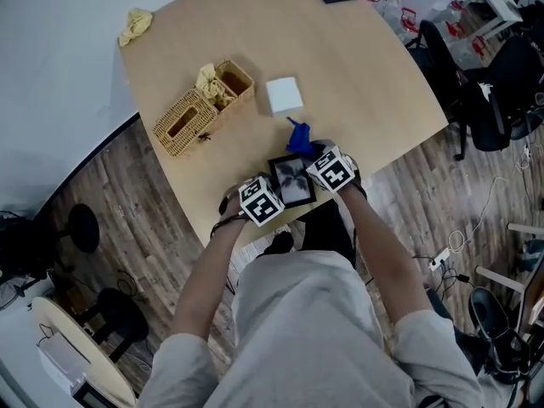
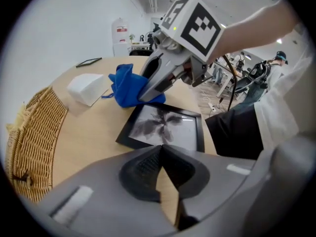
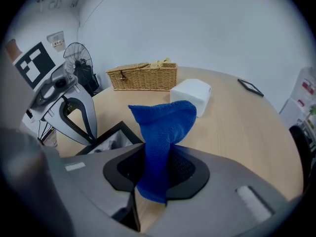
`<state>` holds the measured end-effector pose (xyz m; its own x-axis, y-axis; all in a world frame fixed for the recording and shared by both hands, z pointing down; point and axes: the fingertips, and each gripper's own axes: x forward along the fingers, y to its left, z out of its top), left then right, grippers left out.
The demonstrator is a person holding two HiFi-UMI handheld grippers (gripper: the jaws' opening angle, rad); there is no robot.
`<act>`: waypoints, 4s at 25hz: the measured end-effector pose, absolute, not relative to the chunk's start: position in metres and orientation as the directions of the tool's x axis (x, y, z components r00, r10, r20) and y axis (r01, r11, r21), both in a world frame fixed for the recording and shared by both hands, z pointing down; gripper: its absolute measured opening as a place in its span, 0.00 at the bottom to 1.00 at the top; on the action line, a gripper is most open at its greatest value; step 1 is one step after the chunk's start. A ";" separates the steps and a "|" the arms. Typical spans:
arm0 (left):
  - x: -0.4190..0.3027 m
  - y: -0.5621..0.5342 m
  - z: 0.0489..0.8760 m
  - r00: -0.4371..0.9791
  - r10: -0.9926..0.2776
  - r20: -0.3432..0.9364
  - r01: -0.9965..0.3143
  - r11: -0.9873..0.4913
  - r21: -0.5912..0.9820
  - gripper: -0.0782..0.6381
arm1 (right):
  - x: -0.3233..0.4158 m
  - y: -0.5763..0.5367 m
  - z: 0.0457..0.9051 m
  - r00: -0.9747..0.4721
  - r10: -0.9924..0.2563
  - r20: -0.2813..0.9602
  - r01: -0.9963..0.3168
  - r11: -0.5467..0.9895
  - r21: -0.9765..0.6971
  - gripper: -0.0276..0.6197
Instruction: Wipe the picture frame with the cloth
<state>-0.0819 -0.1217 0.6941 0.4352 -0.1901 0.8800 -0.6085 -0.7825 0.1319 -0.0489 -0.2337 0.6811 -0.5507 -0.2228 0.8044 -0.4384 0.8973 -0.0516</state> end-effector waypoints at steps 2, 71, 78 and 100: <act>-0.083 -0.121 0.695 0.433 -0.201 0.879 -0.619 -0.775 0.128 0.18 | -0.049 -0.229 0.684 -0.540 -0.222 0.812 -0.423 0.905 -0.034 0.21; -0.083 -0.120 0.695 0.363 -0.293 0.884 -0.684 -0.729 0.039 0.18 | 0.004 -0.083 0.686 -0.490 -0.191 0.850 -0.327 0.945 0.023 0.21; -0.083 -0.121 0.694 0.363 -0.300 0.882 -0.693 -0.720 0.040 0.18 | -0.018 -0.076 0.685 -0.518 -0.166 0.839 -0.295 0.955 0.007 0.21; -0.085 -0.122 0.691 0.431 -0.301 0.850 -0.694 -0.713 0.100 0.18 | -0.030 -0.097 0.689 -0.557 -0.150 0.817 -0.315 0.948 -0.040 0.21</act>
<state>-0.0851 -0.1219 0.6912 0.4315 -0.3010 0.8504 -0.6944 -0.7126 0.1001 -0.0297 -0.0966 0.6893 -0.5571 -0.1505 0.8167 -0.3148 0.9483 -0.0400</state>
